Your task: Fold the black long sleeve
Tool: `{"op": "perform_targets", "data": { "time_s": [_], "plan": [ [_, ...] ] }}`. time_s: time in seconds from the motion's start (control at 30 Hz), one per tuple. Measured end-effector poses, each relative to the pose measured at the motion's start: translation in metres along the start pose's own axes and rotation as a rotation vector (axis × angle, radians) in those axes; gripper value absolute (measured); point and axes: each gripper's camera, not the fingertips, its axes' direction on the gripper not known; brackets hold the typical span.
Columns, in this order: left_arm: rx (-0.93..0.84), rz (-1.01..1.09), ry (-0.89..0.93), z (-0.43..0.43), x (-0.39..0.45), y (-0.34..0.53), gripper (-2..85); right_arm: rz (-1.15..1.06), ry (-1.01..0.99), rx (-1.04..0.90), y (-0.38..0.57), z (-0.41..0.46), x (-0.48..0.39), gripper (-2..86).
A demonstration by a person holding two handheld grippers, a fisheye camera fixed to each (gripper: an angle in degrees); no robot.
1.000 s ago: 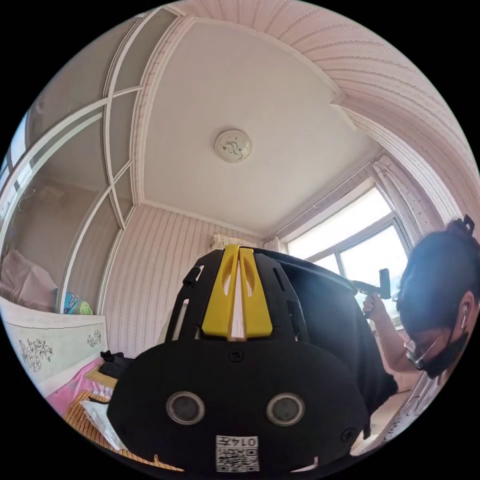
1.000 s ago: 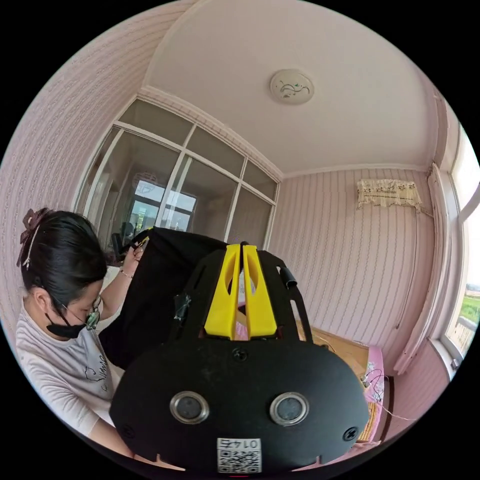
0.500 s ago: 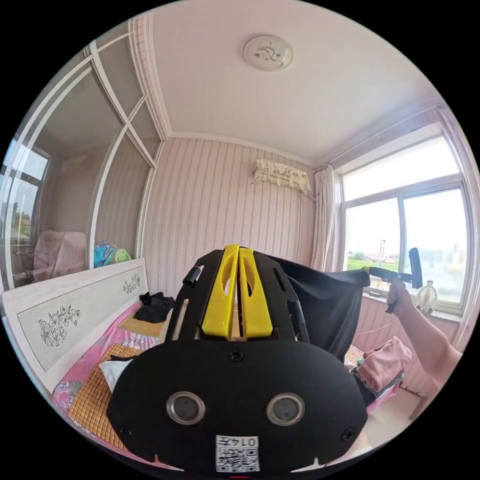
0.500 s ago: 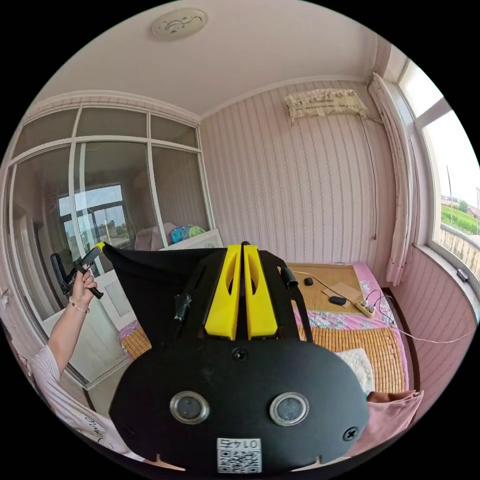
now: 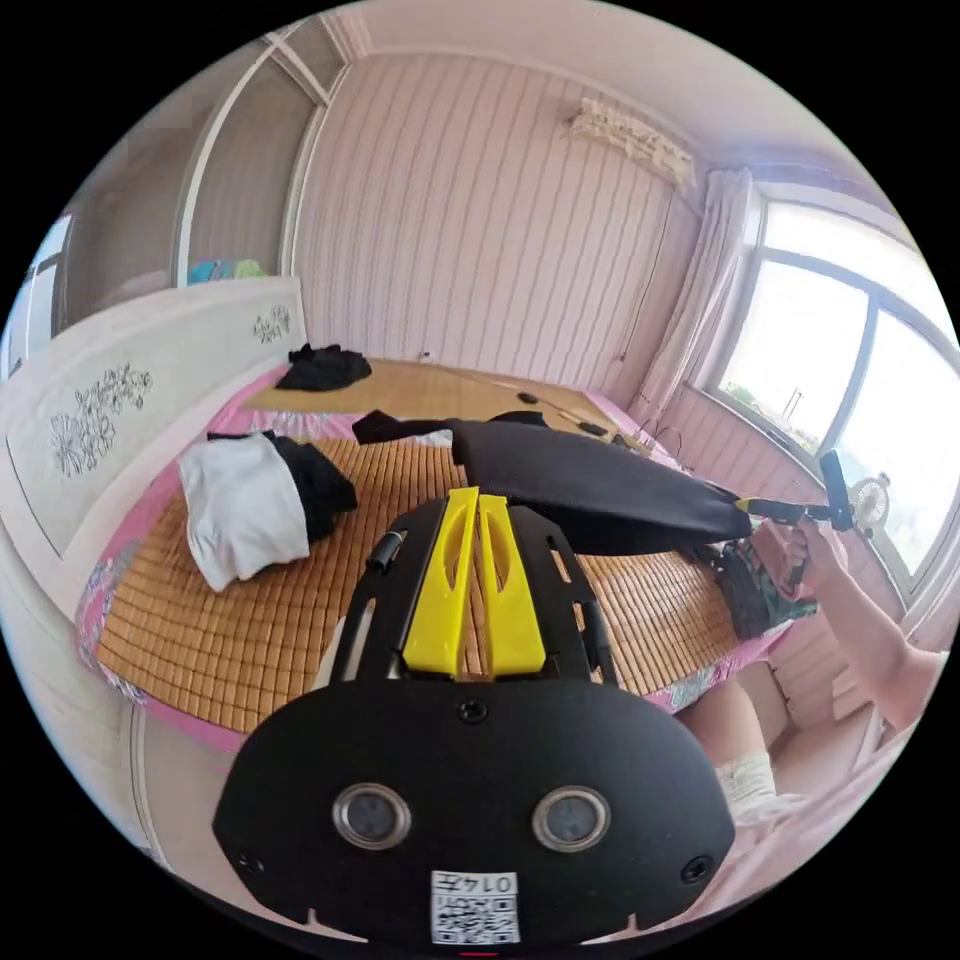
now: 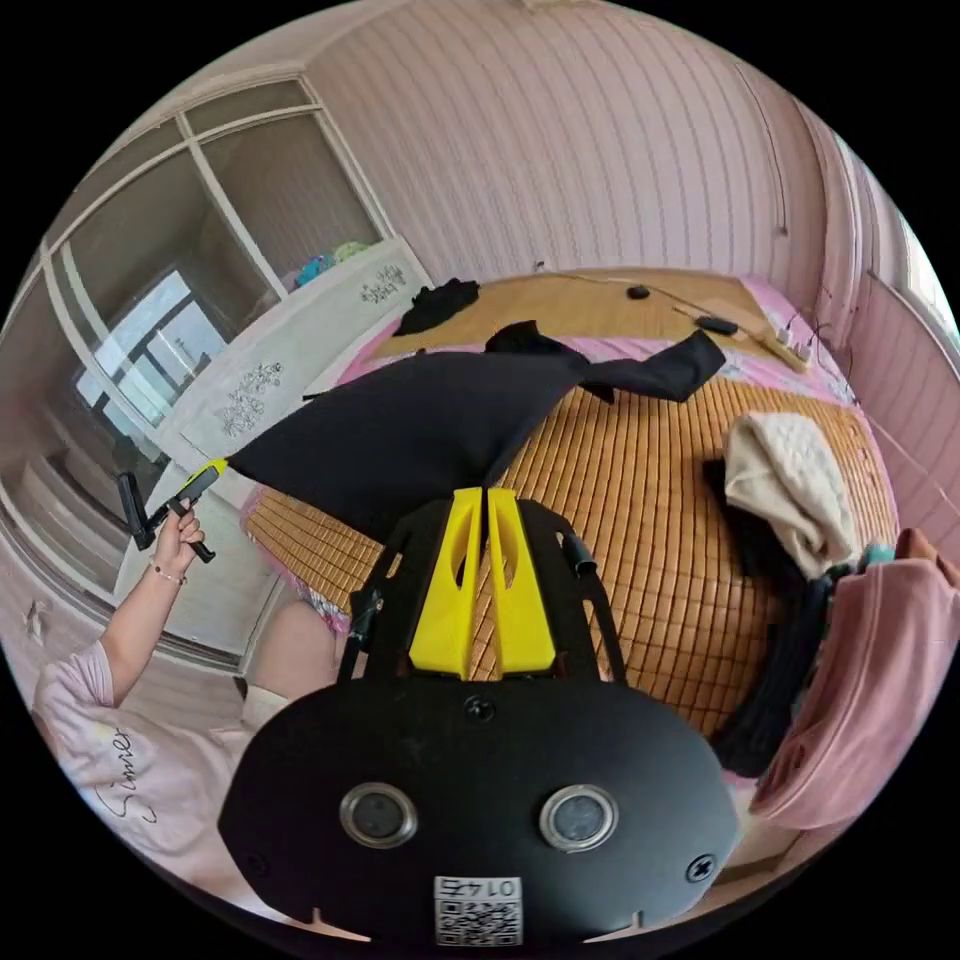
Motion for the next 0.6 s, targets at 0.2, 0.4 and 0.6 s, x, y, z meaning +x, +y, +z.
{"op": "perform_targets", "data": {
  "time_s": [0.2,0.4,0.6],
  "plan": [
    [-0.299,-0.111,-0.011,0.094,-0.037,0.089,-1.0,0.235,-0.03,-0.29,0.08,0.144,0.056,0.4],
    [-0.387,-0.112,0.006,0.126,-0.057,0.122,-1.0,0.233,-0.037,-0.399,0.122,0.191,0.064,0.4],
    [-0.446,0.031,-0.003,0.14,-0.056,0.144,-1.0,0.203,-0.072,-0.419,0.146,0.209,0.057,0.5]
  ]
}}
